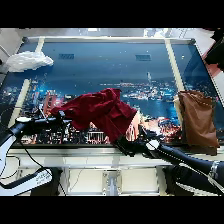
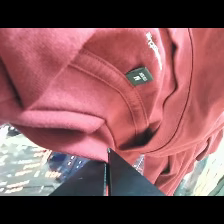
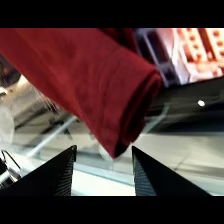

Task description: Fold the shirts.

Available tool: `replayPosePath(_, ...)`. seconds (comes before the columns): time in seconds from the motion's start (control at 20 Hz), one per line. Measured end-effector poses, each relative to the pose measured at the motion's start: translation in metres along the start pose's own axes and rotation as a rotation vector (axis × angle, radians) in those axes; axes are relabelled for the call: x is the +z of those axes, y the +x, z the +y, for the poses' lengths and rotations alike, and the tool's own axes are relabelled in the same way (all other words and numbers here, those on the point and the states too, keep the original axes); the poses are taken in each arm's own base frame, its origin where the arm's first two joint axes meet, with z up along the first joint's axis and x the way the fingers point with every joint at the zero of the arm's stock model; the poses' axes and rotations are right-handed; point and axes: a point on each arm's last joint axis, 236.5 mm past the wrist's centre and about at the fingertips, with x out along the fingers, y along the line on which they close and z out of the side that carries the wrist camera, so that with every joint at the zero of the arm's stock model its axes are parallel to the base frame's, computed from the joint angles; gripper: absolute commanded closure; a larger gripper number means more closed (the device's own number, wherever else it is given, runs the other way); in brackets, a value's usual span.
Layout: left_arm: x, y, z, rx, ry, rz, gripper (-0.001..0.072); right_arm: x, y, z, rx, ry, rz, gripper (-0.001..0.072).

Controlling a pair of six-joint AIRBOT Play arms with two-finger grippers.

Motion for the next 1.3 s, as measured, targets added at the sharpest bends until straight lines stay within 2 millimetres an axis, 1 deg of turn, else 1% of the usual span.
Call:
replayPosePath(0.05,0.0,0.0,0.0,-0.001,0.0,0.001,0.069,0.006,0.001,0.0,0.0,0.01,-0.031,0.0362)
replayPosePath(0.1,0.0,0.0,0.0,-0.001,0.0,0.002,0.069,0.011,0.002,0.001,0.001,0.015,-0.057,0.0428)
replayPosePath(0.15,-0.001,0.0,0.0,-0.001,0.0,0.002,0.069,0.018,0.002,0.002,0.002,0.015,-0.089,0.0597)
replayPosePath(0.2,-0.001,0.0,0.0,-0.001,0.0,0.003,0.069,0.023,0.003,0.003,0.001,0.011,-0.112,0.07)
replayPosePath(0.35,-0.001,0.0,-0.001,-0.002,0.001,0.003,0.0691,0.03,0.004,0.008,0.005,0.008,-0.142,0.07)
replayPosePath(0.4,0.0,-0.002,-0.002,-0.007,0.006,0.005,0.0691,0.03,0.003,0.014,0.018,-0.009,-0.145,0.0701)
replayPosePath(0.5,0.005,-0.014,-0.014,-0.039,0.038,-0.002,0.0691,0.031,-0.007,0.035,0.069,-0.091,-0.163,0.0702)
replayPosePath(0.55,0.01,-0.026,-0.023,-0.064,0.062,-0.017,0.0691,0.031,-0.015,0.05,0.108,-0.139,-0.173,0.0702)
replayPosePath(0.6,0.018,-0.043,-0.034,-0.092,0.088,-0.044,0.0692,0.031,-0.031,0.07,0.167,-0.198,-0.193,0.0703)
replayPosePath(0.7,0.037,-0.092,-0.057,-0.143,0.153,-0.144,0.0692,0.032,-0.073,0.114,0.31,-0.31,-0.251,0.0703)
replayPosePath(0.8,0.054,-0.159,-0.08,-0.167,0.236,-0.288,0.0693,0.036,-0.133,0.157,0.476,-0.397,-0.345,0.0704)
replayPosePath(0.85,0.058,-0.188,-0.091,-0.163,0.274,-0.356,0.0693,0.038,-0.169,0.176,0.564,-0.438,-0.404,0.0705)
replayPosePath(0.95,0.06,-0.236,-0.118,-0.154,0.353,-0.459,0.0694,0.041,-0.247,0.209,0.728,-0.521,-0.553,0.0705)
replayPosePath(1.0,0.055,-0.255,-0.134,-0.151,0.401,-0.484,0.0694,0.041,-0.285,0.222,0.795,-0.562,-0.629,0.0706)
replayPosePath(1.1,0.043,-0.284,-0.17,-0.143,0.521,-0.514,0.0694,0.035,-0.36,0.244,0.897,-0.656,-0.787,0.0706)
replayPosePath(1.2,0.03,-0.31,-0.203,-0.128,0.636,-0.555,0.0694,0.027,-0.412,0.26,0.926,-0.75,-0.908,0.0706)
replayPosePath(1.25,0.026,-0.321,-0.215,-0.105,0.683,-0.579,0.0694,0.024,-0.436,0.269,0.917,-0.803,-0.975,0.0706)
replayPosePath(1.3,0.025,-0.333,-0.222,-0.06,0.715,-0.61,0.0694,0.024,-0.454,0.276,0.89,-0.853,-1.036,0.0706)
